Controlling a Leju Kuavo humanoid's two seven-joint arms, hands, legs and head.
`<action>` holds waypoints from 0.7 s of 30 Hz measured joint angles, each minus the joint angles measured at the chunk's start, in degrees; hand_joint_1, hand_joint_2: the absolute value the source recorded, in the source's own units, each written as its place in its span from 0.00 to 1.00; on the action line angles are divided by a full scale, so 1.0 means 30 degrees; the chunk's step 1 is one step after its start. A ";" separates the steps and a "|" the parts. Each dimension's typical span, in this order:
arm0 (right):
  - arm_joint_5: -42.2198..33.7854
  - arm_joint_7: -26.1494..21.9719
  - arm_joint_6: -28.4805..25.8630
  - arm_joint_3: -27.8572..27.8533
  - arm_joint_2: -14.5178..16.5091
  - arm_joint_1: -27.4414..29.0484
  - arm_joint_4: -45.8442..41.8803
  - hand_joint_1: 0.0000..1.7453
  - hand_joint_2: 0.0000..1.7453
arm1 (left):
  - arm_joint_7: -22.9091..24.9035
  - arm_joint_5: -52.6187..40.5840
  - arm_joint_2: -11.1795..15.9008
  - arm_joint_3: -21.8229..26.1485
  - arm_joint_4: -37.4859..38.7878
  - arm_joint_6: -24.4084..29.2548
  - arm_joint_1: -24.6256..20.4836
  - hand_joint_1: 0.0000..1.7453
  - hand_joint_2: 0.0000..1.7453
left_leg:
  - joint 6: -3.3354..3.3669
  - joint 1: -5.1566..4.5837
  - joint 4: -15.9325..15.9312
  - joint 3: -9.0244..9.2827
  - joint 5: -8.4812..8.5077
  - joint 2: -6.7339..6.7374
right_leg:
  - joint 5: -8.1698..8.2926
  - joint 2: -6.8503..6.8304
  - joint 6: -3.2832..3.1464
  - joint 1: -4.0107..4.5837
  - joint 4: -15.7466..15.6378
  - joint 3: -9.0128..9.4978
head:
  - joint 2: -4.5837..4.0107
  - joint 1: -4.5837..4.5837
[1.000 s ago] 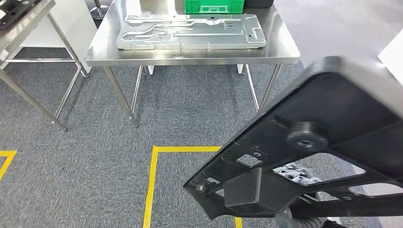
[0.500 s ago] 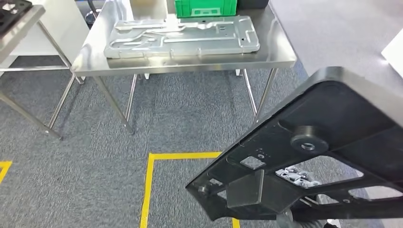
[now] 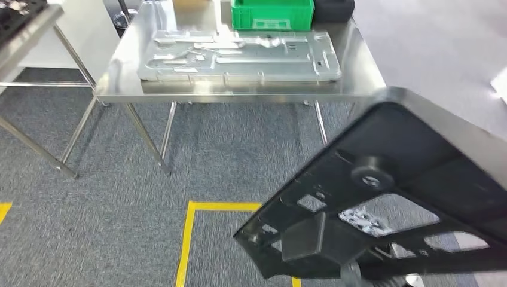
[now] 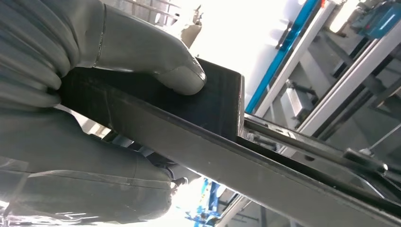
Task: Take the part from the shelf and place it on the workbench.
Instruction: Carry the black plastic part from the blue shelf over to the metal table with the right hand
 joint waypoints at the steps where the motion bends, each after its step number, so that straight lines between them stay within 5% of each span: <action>1: -0.0031 -0.0005 -0.0004 -0.0027 0.0000 0.0019 -0.0011 0.98 1.00 | -0.0009 -0.0031 -0.0005 0.0044 -0.0004 -0.0007 -0.0016 0.00 0.00 | 0.0029 0.0018 -0.0048 0.0149 -0.0091 -0.0068 | -0.0428 0.0088 0.0085 -0.0049 0.1085 -0.0646 | -0.0002 0.0029; 3: -0.0027 -0.0013 -0.0022 -0.0062 0.0000 0.0096 -0.0024 0.98 1.00 | -0.0018 -0.0071 -0.0022 0.0120 -0.0004 -0.0016 -0.0031 0.00 0.00 | 0.0019 0.0047 -0.0067 0.0386 -0.0352 -0.0201 | -0.1384 0.0139 0.0237 -0.0138 0.3099 -0.2263 | 0.0000 0.0040; 5: -0.0011 -0.0013 -0.0036 -0.0073 0.0002 0.0165 -0.0024 0.98 1.00 | -0.0018 -0.0078 -0.0053 0.0173 0.0000 -0.0018 0.0001 0.00 0.00 | -0.0069 0.0089 -0.0063 0.0795 -0.0711 -0.0297 | -0.1348 0.0139 0.0327 -0.0207 0.3234 -0.3098 | 0.0000 0.0040; 9: -0.0007 -0.0015 0.0026 -0.0091 0.0011 0.0194 -0.0008 0.98 1.00 | -0.0007 -0.0078 -0.0133 0.0228 -0.0005 -0.0018 0.0001 0.00 0.00 | -0.0446 0.0159 -0.0027 0.1789 -0.1584 -0.0394 | 0.1897 0.0100 0.0119 -0.0150 -0.0560 -0.2575 | 0.0000 0.0014; 10: -0.0014 -0.0017 0.0064 -0.0100 0.0022 0.0184 -0.0011 0.98 1.00 | -0.0002 -0.0078 -0.0138 0.0259 -0.0011 -0.0018 -0.0029 0.00 0.00 | -0.0581 0.0145 -0.0049 0.1921 -0.1754 -0.0394 | 0.2290 0.0102 -0.0024 -0.0104 -0.0972 -0.2517 | 0.0000 0.0003; 13: -0.0058 -0.0017 0.0169 -0.0149 0.0062 0.0111 -0.0051 0.98 1.00 | -0.0002 -0.0078 -0.0137 0.0361 -0.0029 -0.0014 -0.0079 0.00 0.00 | -0.0945 0.0141 0.0226 0.2143 -0.1825 -0.0390 | 0.2176 0.0195 -0.0492 -0.0092 -0.1180 -0.2167 | 0.0000 -0.0007; 15: -0.0129 -0.0020 0.0217 -0.0162 0.0087 0.0046 -0.0067 0.98 1.00 | -0.0011 -0.0077 -0.0162 0.0433 -0.0036 -0.0007 -0.0105 0.00 0.00 | -0.1122 0.0198 0.1644 0.1498 -0.2003 -0.0403 | 0.1983 0.0221 -0.0735 -0.0148 -0.1344 -0.1724 | 0.0000 -0.0066; 18: -0.0297 -0.0020 0.0370 -0.0166 0.0109 -0.0029 -0.0055 0.98 1.00 | 0.0017 -0.0062 -0.0197 0.0554 -0.0036 0.0013 -0.0080 0.00 0.00 | -0.1307 0.0267 0.4963 -0.0843 -0.3313 -0.0410 | 0.1549 0.0248 -0.0884 -0.0125 -0.1411 -0.1257 | -0.0002 -0.0142; 20: -0.0415 -0.0020 0.0512 -0.0169 0.0109 -0.0128 0.0005 0.98 1.00 | 0.0053 -0.0039 -0.0197 0.0635 -0.0036 0.0038 -0.0023 0.00 0.00 | -0.1283 0.0270 0.5362 -0.1792 -0.3453 -0.0410 | 0.1199 0.0301 -0.0888 -0.0085 -0.1411 -0.0845 | -0.0002 -0.0140; 21: -0.0481 -0.0020 0.0577 -0.0169 0.0109 -0.0224 0.0042 0.98 1.00 | 0.0066 -0.0024 -0.0197 0.0679 -0.0036 0.0051 -0.0006 0.00 0.00 | -0.1215 0.0262 0.4621 -0.1831 -0.2858 -0.0410 | 0.1001 0.0322 -0.0872 -0.0059 -0.1413 -0.0574 | 0.0000 -0.0144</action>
